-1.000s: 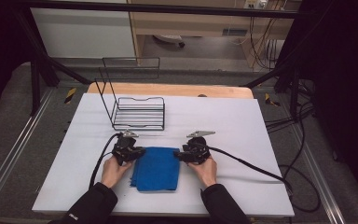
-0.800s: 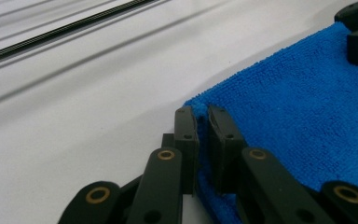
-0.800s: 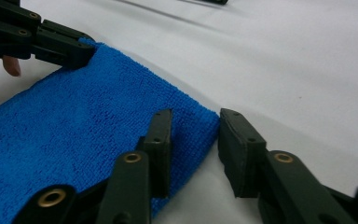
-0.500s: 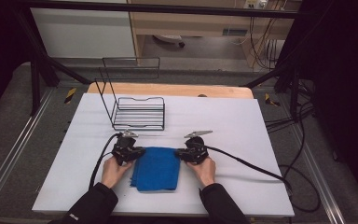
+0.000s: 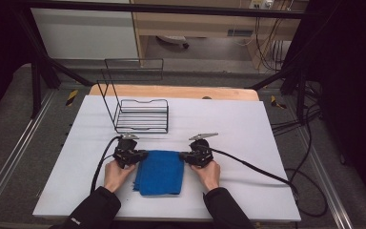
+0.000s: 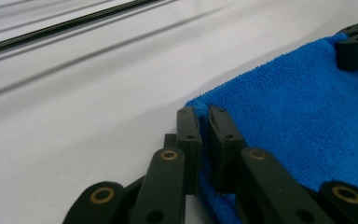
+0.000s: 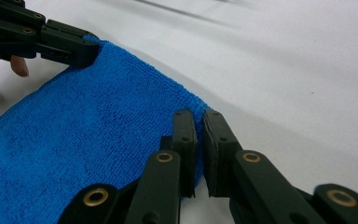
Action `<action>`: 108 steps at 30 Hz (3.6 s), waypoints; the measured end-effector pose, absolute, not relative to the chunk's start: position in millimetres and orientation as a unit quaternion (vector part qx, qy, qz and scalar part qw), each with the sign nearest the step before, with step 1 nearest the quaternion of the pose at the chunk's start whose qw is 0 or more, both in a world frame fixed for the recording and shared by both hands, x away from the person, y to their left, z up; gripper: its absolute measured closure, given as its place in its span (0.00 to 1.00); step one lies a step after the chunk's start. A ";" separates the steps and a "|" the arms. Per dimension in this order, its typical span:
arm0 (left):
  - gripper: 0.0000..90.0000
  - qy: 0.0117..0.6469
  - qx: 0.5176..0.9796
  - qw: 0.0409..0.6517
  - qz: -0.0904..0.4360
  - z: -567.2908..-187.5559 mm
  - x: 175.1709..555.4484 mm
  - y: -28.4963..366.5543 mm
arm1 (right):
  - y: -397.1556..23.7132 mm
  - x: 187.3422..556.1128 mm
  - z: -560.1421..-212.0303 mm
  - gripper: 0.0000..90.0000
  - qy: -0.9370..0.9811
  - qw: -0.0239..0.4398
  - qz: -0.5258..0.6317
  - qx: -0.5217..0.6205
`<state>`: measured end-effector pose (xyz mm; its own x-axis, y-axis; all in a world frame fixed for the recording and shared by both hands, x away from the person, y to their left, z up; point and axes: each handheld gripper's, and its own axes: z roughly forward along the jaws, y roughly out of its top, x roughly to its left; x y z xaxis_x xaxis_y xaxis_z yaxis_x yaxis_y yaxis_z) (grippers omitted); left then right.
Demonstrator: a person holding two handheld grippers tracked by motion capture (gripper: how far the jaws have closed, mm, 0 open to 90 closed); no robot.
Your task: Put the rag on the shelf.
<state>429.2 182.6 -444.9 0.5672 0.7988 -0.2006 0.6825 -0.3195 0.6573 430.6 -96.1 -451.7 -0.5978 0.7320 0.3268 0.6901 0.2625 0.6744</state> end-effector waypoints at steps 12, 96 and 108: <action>0.94 0.455 0.791 0.400 0.082 -433.8 420.9 190.9 | -98.5 424.0 -441.8 0.94 0.788 0.034 0.430 0.440; 0.93 0.389 0.700 0.567 0.190 -333.6 361.9 219.9 | -96.6 380.3 -328.6 0.96 0.723 0.169 0.586 0.324; 0.93 0.383 0.686 0.586 0.201 -316.0 361.2 227.0 | -90.4 382.3 -311.2 0.96 0.713 0.184 0.602 0.311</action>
<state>361.2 227.0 -316.0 0.6265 0.7598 -0.1737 0.2899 -0.0204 0.9568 382.3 -90.4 -311.2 -0.7397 0.6635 0.1122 0.2219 0.0831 0.9715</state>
